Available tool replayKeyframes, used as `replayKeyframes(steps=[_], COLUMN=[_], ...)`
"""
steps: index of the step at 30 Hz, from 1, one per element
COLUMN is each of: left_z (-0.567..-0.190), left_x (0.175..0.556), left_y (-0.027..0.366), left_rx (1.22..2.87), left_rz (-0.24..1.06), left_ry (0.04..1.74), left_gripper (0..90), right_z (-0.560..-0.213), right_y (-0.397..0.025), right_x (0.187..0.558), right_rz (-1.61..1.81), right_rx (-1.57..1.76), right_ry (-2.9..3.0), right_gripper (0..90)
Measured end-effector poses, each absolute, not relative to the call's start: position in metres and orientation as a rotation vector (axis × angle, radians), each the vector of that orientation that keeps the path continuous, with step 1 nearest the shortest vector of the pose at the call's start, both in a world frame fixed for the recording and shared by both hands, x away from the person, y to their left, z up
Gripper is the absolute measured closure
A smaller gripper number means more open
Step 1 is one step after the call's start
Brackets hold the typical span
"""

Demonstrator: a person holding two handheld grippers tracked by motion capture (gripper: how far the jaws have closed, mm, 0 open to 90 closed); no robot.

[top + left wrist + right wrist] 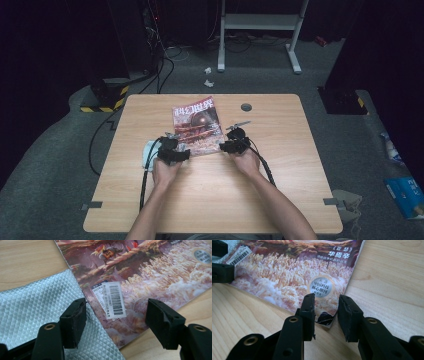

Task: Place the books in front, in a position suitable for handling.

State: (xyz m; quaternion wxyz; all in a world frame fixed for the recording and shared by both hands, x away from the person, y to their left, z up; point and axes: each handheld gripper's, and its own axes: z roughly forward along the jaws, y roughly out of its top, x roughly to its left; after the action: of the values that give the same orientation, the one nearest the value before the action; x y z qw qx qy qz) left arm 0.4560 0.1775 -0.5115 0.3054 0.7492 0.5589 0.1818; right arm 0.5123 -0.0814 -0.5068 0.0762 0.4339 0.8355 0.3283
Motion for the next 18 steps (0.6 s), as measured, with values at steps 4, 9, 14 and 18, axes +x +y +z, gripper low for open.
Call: replayKeyframes(steps=[4,9,14,18], left_z=[-0.510,-0.501,-0.506,-0.508], left_x=[0.453,0.445,0.449,0.452], left_y=[0.175,0.166,0.166,0.176], left_rx=[2.018,2.012,2.029,2.020], left_rz=[0.473,0.468,0.456,0.450], left_ry=[1.458,1.365,1.408,1.480], left_gripper=[33.4,37.8,37.6,35.3], right_z=[-0.505,-0.505,-0.505,-0.505], right_y=[-0.082,-0.083,-0.082,-0.083], right_x=[0.507,0.501,0.500,0.500], right_rz=[0.946,0.945,0.934,0.947], right_rx=[1.270,1.246,1.232,1.231], right_ry=[2.519,2.508,2.507,2.504], right_gripper=[66.6,66.5,66.6,66.5])
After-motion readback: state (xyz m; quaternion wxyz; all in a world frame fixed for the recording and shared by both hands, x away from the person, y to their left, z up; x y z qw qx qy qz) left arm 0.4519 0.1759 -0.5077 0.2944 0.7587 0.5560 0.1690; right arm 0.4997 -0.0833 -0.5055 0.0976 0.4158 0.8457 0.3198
